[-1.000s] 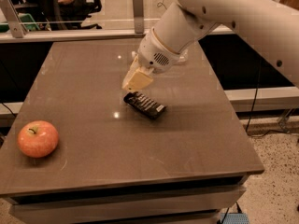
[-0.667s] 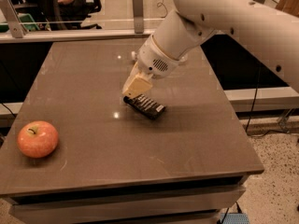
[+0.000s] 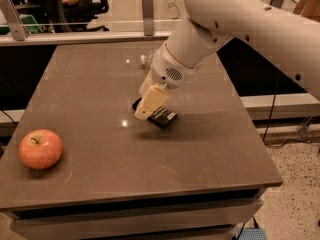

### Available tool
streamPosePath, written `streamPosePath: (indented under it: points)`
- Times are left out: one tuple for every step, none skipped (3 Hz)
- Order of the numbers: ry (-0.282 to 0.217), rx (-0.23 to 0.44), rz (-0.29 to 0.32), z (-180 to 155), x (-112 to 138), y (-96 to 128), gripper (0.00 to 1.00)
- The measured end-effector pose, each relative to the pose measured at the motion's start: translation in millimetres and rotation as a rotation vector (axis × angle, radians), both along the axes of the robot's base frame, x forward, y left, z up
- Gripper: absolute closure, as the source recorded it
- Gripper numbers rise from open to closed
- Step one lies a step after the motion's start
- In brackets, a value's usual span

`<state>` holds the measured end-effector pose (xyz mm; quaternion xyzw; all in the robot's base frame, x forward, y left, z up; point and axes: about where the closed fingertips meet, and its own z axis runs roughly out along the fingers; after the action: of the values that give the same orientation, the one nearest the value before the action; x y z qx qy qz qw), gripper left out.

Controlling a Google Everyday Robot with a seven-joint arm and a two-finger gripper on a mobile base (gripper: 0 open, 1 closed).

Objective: Move rxbar chocolate near apple

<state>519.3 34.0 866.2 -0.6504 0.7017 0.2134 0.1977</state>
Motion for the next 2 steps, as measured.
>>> streamPosePath:
  points:
    - [-0.004,-0.016,-0.018,-4.3,7.4,-8.0,0.00]
    - [-0.009,-0.029,-0.024,-7.5,13.6,-11.2,0.00]
